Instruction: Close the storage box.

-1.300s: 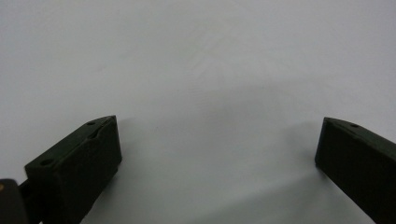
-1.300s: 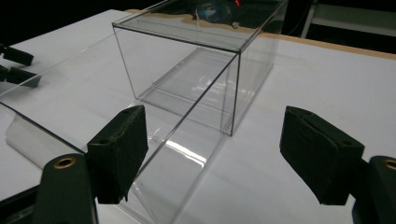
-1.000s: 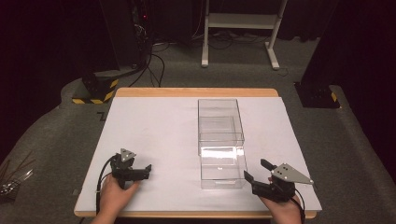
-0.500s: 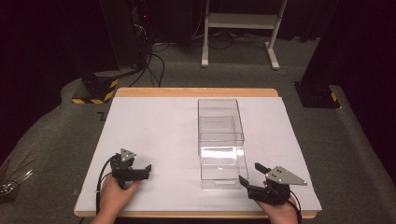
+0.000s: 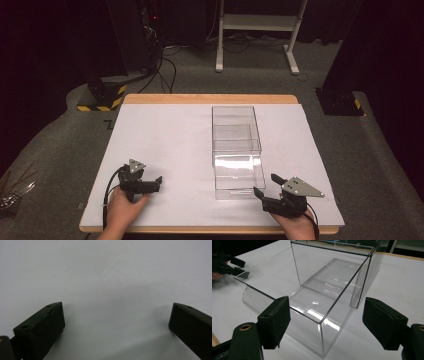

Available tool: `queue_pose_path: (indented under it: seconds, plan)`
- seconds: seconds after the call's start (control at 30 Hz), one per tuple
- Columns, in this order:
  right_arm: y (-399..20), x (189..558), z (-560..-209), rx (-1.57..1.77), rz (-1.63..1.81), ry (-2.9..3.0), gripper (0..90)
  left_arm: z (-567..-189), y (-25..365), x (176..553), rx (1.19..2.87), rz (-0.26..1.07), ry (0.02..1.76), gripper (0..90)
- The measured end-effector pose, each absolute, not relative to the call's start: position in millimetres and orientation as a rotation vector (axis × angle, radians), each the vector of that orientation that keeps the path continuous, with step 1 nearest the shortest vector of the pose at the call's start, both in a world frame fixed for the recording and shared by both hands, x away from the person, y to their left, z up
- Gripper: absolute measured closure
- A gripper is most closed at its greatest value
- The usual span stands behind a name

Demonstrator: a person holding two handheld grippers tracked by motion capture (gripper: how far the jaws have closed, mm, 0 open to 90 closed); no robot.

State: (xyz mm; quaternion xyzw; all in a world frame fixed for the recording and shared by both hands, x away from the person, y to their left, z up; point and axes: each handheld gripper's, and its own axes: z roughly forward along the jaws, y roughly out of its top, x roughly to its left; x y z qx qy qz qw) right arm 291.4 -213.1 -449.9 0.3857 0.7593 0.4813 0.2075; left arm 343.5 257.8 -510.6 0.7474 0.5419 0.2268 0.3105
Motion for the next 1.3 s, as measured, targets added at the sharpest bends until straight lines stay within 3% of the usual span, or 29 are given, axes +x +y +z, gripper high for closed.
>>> queue_pose_path:
  seconds: [0.47,1.3]
  plan:
    - [-215,292,-458,1.06,1.314,2.171,23.8,-511,258,343,1.974,0.599,1.431,0.6]
    - [-199,309,-468,1.104,1.273,2.139,17.2,-510,258,343,1.982,0.597,1.429,0.6]
